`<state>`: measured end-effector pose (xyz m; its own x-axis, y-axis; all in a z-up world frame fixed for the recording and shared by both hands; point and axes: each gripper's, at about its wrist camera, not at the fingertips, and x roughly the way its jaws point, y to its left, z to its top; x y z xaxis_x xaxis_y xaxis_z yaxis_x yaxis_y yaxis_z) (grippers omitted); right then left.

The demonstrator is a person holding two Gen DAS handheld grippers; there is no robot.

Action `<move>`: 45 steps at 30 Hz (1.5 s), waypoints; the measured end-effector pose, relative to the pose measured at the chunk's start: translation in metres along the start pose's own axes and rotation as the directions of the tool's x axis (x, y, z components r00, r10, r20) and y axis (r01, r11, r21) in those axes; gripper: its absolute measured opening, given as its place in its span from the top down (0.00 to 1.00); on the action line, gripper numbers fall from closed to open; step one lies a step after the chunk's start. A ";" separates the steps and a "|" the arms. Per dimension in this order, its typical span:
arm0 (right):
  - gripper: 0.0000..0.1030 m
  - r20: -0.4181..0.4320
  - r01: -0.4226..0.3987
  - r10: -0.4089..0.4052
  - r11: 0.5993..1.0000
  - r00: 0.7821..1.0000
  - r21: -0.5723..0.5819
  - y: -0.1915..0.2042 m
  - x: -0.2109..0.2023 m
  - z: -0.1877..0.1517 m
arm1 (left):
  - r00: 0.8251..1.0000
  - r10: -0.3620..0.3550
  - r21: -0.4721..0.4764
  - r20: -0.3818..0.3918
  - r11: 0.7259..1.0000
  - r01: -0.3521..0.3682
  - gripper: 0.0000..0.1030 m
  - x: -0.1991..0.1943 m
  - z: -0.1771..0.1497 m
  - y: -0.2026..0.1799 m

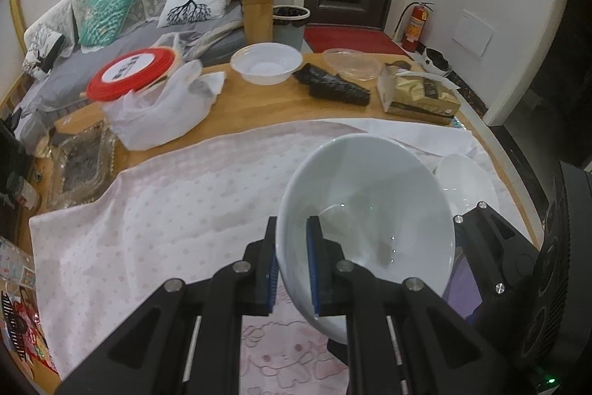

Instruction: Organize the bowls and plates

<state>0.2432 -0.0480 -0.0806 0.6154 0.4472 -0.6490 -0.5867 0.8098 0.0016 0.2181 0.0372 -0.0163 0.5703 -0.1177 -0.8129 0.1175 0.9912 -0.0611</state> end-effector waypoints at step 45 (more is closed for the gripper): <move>0.11 -0.037 0.129 -0.125 0.978 0.992 0.166 -0.171 -0.045 -0.060 | 0.991 -0.114 0.142 -0.077 0.982 0.124 0.91 0.076 0.053 -0.169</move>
<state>0.2844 -0.2295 -0.0969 0.6641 0.3287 -0.6716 -0.4066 0.9125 0.0446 0.2843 -0.1427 -0.0372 0.4891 -0.2249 -0.8428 0.3012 0.9503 -0.0788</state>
